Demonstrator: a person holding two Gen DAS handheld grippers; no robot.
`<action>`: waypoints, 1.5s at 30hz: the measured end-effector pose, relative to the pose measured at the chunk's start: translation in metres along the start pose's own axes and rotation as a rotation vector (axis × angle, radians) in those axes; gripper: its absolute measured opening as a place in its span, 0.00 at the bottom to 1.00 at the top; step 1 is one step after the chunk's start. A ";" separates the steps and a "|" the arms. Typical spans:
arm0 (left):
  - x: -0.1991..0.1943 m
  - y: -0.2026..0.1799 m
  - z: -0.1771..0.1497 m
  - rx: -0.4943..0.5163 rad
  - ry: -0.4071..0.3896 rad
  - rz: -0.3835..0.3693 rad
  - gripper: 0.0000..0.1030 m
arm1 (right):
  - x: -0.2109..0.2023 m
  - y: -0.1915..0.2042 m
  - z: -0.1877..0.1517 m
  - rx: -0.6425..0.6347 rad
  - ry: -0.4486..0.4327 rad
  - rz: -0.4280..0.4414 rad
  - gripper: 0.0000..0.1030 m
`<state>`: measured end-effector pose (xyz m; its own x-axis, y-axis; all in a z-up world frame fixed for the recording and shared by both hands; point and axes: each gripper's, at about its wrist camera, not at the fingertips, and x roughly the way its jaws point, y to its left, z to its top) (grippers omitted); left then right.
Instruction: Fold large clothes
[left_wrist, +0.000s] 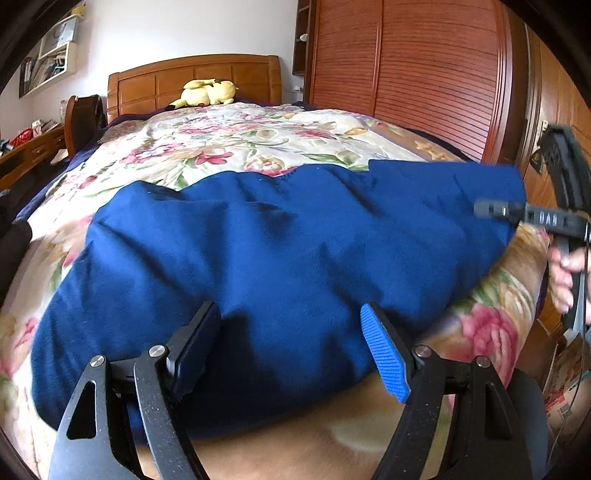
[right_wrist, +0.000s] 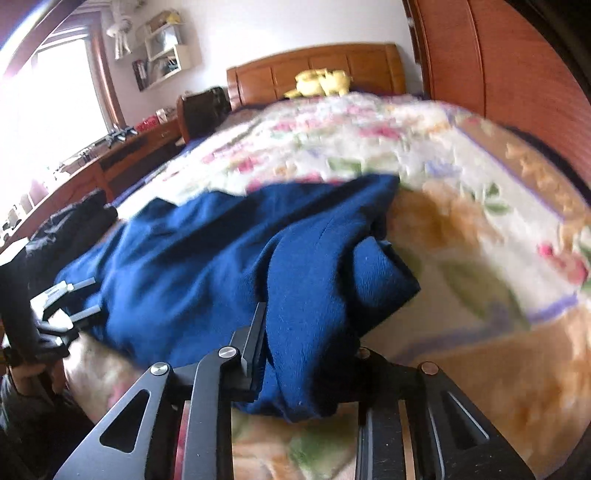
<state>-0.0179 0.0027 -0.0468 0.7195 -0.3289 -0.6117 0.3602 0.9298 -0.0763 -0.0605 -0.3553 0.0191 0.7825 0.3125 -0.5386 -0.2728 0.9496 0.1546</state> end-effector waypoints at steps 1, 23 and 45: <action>-0.004 0.002 -0.002 0.001 -0.005 0.000 0.77 | -0.004 0.005 0.007 -0.013 -0.017 0.003 0.24; -0.130 0.139 -0.027 -0.240 -0.215 0.141 0.77 | 0.037 0.260 0.077 -0.516 -0.041 0.168 0.23; -0.131 0.153 -0.030 -0.264 -0.233 0.161 0.77 | 0.048 0.214 0.072 -0.427 -0.035 0.203 0.66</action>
<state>-0.0751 0.1935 -0.0018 0.8810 -0.1756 -0.4394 0.0879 0.9732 -0.2126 -0.0409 -0.1352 0.0864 0.7060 0.4981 -0.5035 -0.6221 0.7759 -0.1048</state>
